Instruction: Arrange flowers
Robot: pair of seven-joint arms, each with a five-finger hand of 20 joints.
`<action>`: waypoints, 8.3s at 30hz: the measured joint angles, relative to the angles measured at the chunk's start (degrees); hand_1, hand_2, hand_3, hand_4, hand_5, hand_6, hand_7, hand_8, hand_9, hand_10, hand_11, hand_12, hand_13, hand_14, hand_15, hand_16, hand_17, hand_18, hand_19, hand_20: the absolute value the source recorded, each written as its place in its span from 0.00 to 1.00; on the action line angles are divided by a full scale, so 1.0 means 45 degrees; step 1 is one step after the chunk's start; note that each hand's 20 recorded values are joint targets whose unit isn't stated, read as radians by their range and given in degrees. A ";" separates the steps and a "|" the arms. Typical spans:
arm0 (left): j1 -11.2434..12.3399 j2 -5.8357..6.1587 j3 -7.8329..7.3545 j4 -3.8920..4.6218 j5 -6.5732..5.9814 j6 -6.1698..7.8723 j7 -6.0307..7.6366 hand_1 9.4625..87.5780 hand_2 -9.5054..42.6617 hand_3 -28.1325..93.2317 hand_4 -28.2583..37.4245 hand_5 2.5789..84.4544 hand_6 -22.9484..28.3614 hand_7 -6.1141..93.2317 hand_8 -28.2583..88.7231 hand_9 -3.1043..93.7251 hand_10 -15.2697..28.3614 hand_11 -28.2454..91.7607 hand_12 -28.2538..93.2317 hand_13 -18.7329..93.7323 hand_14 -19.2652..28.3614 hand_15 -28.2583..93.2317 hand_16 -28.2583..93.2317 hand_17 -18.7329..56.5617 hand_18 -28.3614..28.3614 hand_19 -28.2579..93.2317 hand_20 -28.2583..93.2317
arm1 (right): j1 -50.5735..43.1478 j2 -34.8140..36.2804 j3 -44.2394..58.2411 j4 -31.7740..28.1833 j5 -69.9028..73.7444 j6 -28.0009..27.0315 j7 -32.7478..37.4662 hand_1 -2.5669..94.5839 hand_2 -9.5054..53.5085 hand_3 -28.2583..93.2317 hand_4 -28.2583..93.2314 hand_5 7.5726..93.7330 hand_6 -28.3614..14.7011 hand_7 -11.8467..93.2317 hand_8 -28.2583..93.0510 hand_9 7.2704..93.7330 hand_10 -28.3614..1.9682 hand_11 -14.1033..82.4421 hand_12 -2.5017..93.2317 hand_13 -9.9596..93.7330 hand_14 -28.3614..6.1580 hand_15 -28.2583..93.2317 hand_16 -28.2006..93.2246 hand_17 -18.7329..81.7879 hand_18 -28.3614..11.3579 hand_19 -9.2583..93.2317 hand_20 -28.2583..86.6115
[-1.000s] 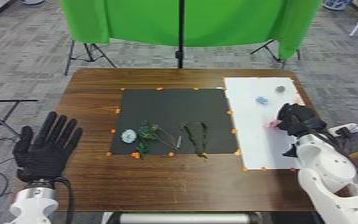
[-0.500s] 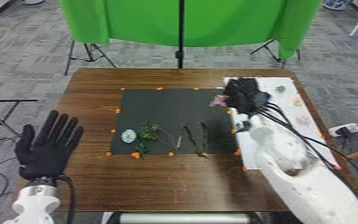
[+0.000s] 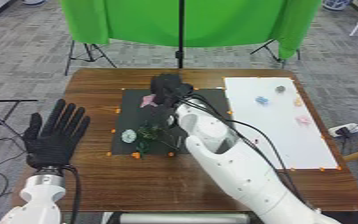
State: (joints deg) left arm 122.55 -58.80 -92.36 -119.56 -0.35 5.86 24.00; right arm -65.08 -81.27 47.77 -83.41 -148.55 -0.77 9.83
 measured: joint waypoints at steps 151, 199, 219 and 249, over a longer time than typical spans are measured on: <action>-0.0473 -0.0650 0.0271 0.0367 -0.0754 0.0285 -0.1028 0.17 0.46 0.87 0.00 0.50 0.63 0.15 0.17 0.41 0.68 0.37 0.31 0.40 0.73 0.47 0.18 0.14 0.73 0.49 0.33 | -0.1909 0.1361 -0.0930 -0.1575 -0.0524 0.0696 -0.1292 0.63 0.00 0.83 0.00 0.73 0.69 0.34 0.18 0.75 0.54 0.30 0.22 0.72 0.66 0.51 0.53 0.50 0.24 0.90 0.58; -0.0550 -0.0671 0.0283 0.0396 -0.0835 0.0283 -0.1014 0.19 0.40 0.87 0.00 0.50 0.63 0.15 0.17 0.41 0.68 0.37 0.31 0.40 0.73 0.47 0.18 0.15 0.73 0.49 0.33 | -0.2424 0.1493 -0.0302 -0.2434 -0.0948 -0.1208 -0.0659 0.80 0.00 0.44 0.00 0.65 0.68 0.39 0.09 0.59 0.51 0.29 0.19 0.61 0.52 0.68 0.38 0.45 0.20 0.90 0.63; -0.0421 -0.0756 0.0190 0.0377 -0.0832 0.0283 -0.1091 0.20 0.39 0.87 0.00 0.50 0.63 0.15 0.17 0.40 0.68 0.37 0.31 0.40 0.73 0.47 0.18 0.14 0.73 0.49 0.33 | -0.3373 0.2557 0.0753 -0.4211 0.0972 -0.2234 0.0057 0.91 0.00 0.00 0.26 0.54 0.60 0.28 0.11 0.52 0.43 0.28 0.18 0.59 0.46 0.68 0.37 0.44 0.15 0.91 0.62; 0.0093 -0.0874 -0.0022 0.0068 -0.0836 0.0245 -0.0682 0.19 0.40 0.87 0.00 0.50 0.63 0.16 0.17 0.41 0.68 0.37 0.31 0.40 0.73 0.47 0.18 0.15 0.73 0.49 0.33 | -0.3959 0.5699 0.5429 -0.4253 0.1570 -0.1034 0.3012 0.50 0.00 0.90 0.00 0.54 0.61 0.29 0.11 0.49 0.47 0.27 0.17 0.56 0.46 0.63 0.34 0.45 0.16 0.90 0.60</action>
State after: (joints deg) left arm 122.97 -62.74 -92.46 -119.25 -4.11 6.96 20.93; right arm -82.90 -55.62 72.20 -102.55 -141.48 -5.42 23.39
